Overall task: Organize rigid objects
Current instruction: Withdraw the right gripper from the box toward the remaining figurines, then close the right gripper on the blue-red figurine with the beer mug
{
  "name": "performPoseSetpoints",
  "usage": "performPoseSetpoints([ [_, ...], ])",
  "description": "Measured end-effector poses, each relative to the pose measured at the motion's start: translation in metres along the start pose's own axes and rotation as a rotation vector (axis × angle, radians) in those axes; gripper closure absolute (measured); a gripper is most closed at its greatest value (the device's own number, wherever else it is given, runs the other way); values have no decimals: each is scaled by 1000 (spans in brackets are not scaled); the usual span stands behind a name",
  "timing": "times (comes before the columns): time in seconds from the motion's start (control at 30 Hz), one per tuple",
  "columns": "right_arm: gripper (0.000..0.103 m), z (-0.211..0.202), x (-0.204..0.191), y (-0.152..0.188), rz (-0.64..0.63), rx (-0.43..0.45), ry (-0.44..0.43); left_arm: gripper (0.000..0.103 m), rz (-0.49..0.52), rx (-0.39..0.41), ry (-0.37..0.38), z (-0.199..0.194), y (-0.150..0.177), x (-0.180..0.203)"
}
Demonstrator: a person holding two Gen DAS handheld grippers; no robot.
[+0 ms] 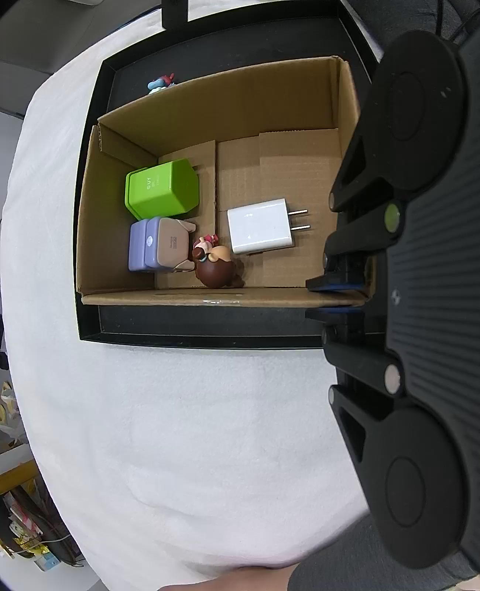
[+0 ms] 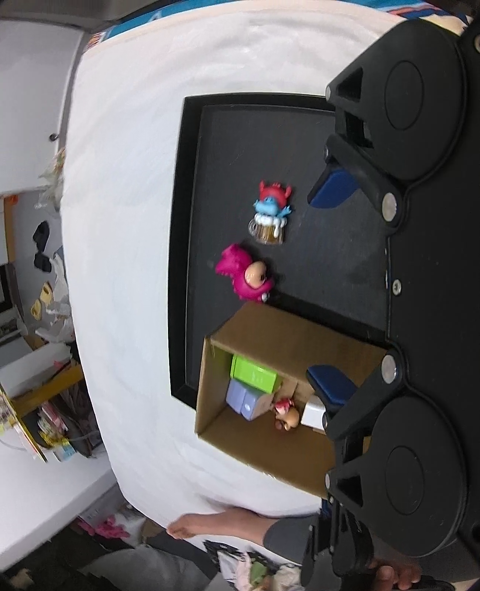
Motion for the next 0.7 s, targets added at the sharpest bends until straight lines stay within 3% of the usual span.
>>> performPoseSetpoints([
  [0.17,17,11,18,-2,57,12,0,96,-9,2,2,0,0,0],
  [0.47,18,28,53,-11,148,29,16,96,-6,4,2,-1,0,0],
  [0.7,17,43,60,-18,110,7,32,96,-9,-3,4,-1,-1,0],
])
Point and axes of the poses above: each gripper's, at about its wrist camera, not at the fingertips, and z roughly the way its jaws point, x to its right, y to its underside, the point moved 10 cm from there along z, roughly the way its jaws point, and after that the axes turned 15 degrees about -x, right-handed, at the moved point
